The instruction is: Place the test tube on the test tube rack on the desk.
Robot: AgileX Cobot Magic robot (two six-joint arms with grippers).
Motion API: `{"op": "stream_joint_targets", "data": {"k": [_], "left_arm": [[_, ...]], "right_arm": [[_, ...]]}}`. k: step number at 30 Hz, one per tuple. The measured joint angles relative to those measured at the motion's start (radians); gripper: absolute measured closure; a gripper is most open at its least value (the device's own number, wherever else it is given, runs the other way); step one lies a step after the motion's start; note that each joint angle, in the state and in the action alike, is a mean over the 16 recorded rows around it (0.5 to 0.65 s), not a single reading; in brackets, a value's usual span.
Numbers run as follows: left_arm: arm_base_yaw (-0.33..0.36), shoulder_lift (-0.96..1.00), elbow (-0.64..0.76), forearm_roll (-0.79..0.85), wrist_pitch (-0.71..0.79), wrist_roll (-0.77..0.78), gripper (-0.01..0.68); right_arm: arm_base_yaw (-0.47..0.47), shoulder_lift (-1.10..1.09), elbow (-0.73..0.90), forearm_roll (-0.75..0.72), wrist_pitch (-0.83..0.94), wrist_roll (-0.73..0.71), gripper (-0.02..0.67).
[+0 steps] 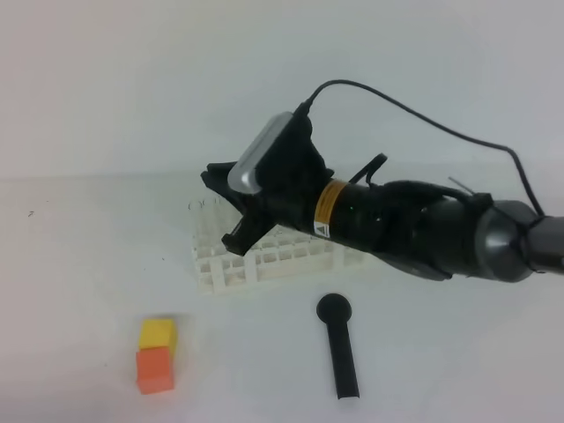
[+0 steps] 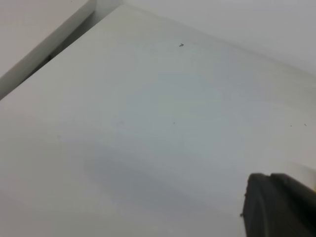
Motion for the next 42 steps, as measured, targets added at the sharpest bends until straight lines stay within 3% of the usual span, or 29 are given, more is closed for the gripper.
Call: {"op": "stream_joint_targets", "data": {"k": [9, 17, 27, 42], "left_arm": [[0.000, -0.001, 0.000, 0.000, -0.002, 0.000, 0.674], [0.000, -0.001, 0.000, 0.000, -0.003, 0.000, 0.674], [0.000, -0.001, 0.004, 0.001, -0.003, 0.000, 0.674], [0.000, 0.001, 0.002, 0.000, -0.004, 0.000, 0.673]], "right_arm": [[-0.014, -0.224, 0.055, -0.170, 0.244, 0.011, 0.640], [-0.121, -0.473, 0.273, -0.253, 0.320, 0.019, 0.649], [-0.283, -0.803, 0.575, -0.246, 0.336, 0.005, 0.650], [-0.302, -1.094, 0.673, -0.254, 0.677, -0.034, 0.650]]}}
